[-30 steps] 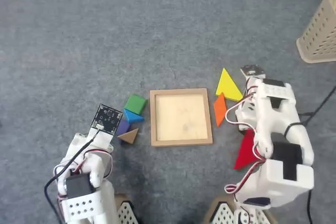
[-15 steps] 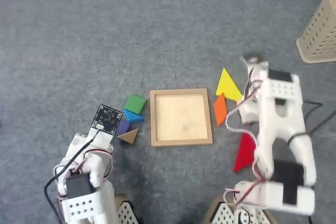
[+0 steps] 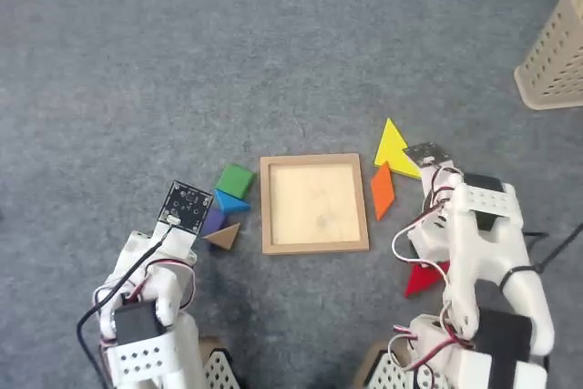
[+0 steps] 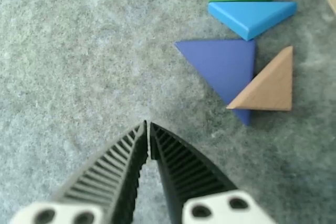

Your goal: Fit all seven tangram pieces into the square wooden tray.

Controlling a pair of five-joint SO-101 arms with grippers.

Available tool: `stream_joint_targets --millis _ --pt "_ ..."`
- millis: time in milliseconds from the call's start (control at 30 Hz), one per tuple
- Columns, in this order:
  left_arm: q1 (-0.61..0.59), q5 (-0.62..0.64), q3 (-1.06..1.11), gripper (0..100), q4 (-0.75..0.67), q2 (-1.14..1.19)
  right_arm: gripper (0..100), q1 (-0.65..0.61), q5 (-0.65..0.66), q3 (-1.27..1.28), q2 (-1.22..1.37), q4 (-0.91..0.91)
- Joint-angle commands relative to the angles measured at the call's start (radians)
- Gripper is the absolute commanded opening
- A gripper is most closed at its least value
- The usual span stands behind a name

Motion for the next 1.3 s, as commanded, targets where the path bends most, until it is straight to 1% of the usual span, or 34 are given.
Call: stream_joint_targets --millis 0,367,467,533,633,733,833,967,1000,1100,1167,1267 --pt "-0.006 -0.009 -0.004 1 0.003 -0.012 2.4 0.016 0.009 -0.048 0.116 -0.062" --pt "-0.006 -0.009 -0.004 1 0.003 -0.012 2.4 0.13 0.002 -0.362 0.268 -0.048" --pt "-0.006 -0.009 -0.004 1 0.003 -0.012 2.7 0.134 -0.066 -0.463 0.283 -0.013" --pt "-0.006 -0.009 -0.004 1 0.003 -0.012 2.8 0.127 -0.118 -0.529 0.275 0.047" --pt "-0.006 -0.009 -0.004 1 0.003 -0.012 2.8 0.113 -0.23 -0.612 0.252 0.14" --pt "-0.006 -0.009 -0.004 1 0.003 -0.012 7.3 0.097 -0.296 -0.615 0.202 0.177" --pt "-0.006 -0.009 -0.004 1 0.003 -0.012 12.9 0.071 -0.319 -0.554 0.133 0.166" --pt "-0.006 -0.009 -0.004 1 0.003 -0.012 14.0 0.004 -0.328 -0.414 0.039 0.096" --pt "-0.006 -0.009 -0.004 1 0.003 -0.012 14.1 -0.012 -0.35 -0.382 0.024 0.073" --pt "-0.006 -0.009 -0.004 1 0.003 -0.012 14.2 -0.016 -0.391 -0.324 -0.001 0.012" --pt "-0.006 -0.009 -0.004 1 0.003 -0.012 14.5 -0.016 -0.396 -0.321 0.008 -0.001" --pt "-0.006 -0.009 -0.004 1 0.003 -0.012 19.3 -0.005 -0.399 -0.318 0.025 -0.007"
